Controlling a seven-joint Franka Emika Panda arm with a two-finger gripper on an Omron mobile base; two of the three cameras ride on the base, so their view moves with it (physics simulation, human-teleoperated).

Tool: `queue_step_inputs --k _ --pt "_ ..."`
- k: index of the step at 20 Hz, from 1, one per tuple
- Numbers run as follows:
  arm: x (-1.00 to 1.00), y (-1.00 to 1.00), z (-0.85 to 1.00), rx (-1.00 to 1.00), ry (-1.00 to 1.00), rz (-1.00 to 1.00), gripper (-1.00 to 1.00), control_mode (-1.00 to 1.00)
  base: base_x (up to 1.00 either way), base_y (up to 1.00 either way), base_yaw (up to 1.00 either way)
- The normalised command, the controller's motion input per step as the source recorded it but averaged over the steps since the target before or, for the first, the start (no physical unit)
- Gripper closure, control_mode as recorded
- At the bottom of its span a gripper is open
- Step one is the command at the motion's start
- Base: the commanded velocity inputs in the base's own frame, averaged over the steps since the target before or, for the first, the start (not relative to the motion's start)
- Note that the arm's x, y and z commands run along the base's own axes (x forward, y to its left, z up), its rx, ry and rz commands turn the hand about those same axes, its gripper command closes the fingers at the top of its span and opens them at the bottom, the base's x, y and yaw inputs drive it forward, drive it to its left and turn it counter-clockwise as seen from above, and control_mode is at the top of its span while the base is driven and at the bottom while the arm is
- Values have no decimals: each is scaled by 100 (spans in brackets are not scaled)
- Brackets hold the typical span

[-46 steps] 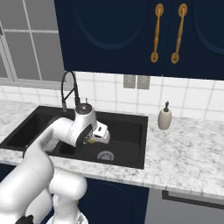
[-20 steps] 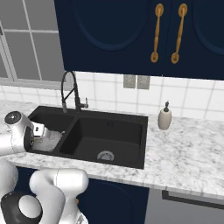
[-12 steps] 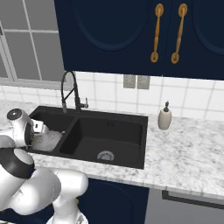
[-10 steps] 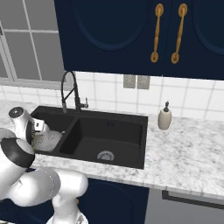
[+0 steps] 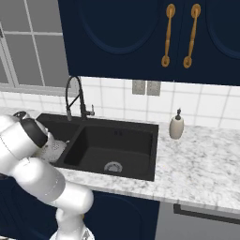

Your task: Put the colander in the sink, put the kiwi in the colander, and turn on the sink faucet and pour water over the colander.

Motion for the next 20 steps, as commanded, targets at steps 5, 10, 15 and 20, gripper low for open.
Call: queue_step_inputs --k 5,10,15,20 --pt "10 0 -36 -10 14 -5 100 -100 0 0 0" --pt "21 0 -31 -7 14 -3 100 -100 0 0 0" --pt "16 0 -29 -7 12 -3 100 -100 0 0 0" --pt "6 0 -32 -7 12 -3 100 -100 0 0 0"
